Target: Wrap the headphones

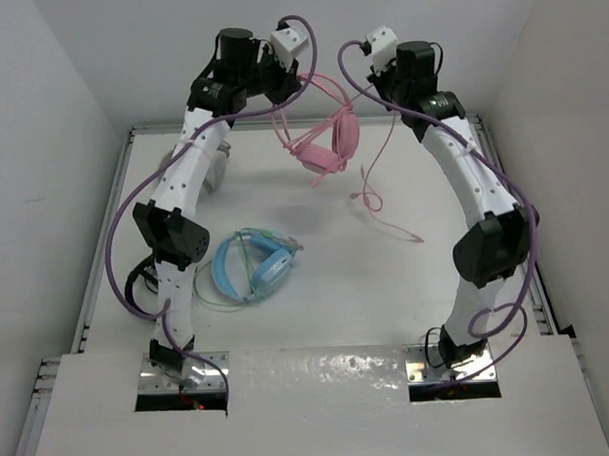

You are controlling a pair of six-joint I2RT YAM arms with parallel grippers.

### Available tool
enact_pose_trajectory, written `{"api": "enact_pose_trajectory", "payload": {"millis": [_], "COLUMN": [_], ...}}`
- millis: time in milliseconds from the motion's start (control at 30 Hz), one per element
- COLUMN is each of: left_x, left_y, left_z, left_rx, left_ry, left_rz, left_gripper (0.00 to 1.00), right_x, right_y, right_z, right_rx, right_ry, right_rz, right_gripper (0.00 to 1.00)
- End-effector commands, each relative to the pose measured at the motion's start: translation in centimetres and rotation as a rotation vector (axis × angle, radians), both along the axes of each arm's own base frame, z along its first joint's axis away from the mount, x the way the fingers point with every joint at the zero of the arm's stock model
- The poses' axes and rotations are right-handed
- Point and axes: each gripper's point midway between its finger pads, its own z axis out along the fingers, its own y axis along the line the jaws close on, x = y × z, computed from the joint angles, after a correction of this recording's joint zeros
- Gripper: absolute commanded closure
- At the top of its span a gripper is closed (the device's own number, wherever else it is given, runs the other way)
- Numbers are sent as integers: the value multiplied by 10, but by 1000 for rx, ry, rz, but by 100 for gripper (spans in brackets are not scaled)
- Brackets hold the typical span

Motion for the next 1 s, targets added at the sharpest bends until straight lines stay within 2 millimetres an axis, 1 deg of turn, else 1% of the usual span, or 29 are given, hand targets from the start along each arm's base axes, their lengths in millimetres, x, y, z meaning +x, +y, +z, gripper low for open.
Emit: {"api": "enact_pose_trajectory", "payload": {"millis": [0,33,67,100,133,167,200,233,267,300,333,367,433,467,500,533,567,700,767,800,867,900,933,967], "left_x": [-73,-84,-90,-95,-102,-106,-109,-113,-116,-117,-118,-119,-119,-120,-119,-117,-116,-114,-111,-108,-102,-101,-99,-98], "left_y": [-6,-9,-10,-11,-12,-12,-13,-15,-16,-16,-16,-16,-14,-11,-9,-7,-6,3,10,13,21,24,26,27], "left_z": [100,111,123,132,147,155,159,165,170,174,182,188,202,209,216,217,218,224,227,229,230,230,229,228], "left_rx": [-202,-253,-284,-315,-372,-397,-419,-457,-478,-498,-533,-552,-600,-616,-642,-653,-663,-679,-681,-682,-686,-679,-673,-666], "left_ry": [-21,8,-1,4,13,16,25,53,58,67,71,64,51,38,28,32,36,21,2,-9,-28,-38,-42,-43], "left_rz": [-143,-168,-183,-199,-204,-211,-217,-227,-234,-235,-232,-232,-222,-219,-212,-209,-206,-190,-178,-164,-129,-121,-114,-109], "left_gripper": [100,100,100,100,100,100,100,100,100,100,100,100,100,100,100,100,100,100,100,100,100,100,100,100], "right_x": [26,29,30,29,27,21,17,16,5,1,-3,-5,-8,-5,-5,-4,-2,0,-3,-4,-19,-29,-46,-55], "right_y": [0,13,21,27,47,54,63,79,84,93,102,108,119,122,128,131,130,123,121,119,118,124,124,125], "right_z": [8,-11,-21,-42,-52,-83,-96,-95,-131,-138,-147,-159,-172,-186,-192,-200,-214,-235,-245,-245,-252,-232,-239,-234], "right_rx": [150,208,244,271,367,404,454,545,579,619,697,749,859,887,908,904,888,861,837,805,736,737,725,713], "right_ry": [-72,-26,-3,44,77,143,170,152,214,214,228,212,231,238,254,264,266,266,289,291,330,322,349,343], "right_rz": [-8,31,51,61,122,140,155,204,201,213,202,219,196,180,172,163,113,29,19,29,76,160,187,232], "right_gripper": [99,98,98,97,93,90,87,82,79,73,68,66,61,60,60,60,60,62,63,63,59,55,53,51]}}
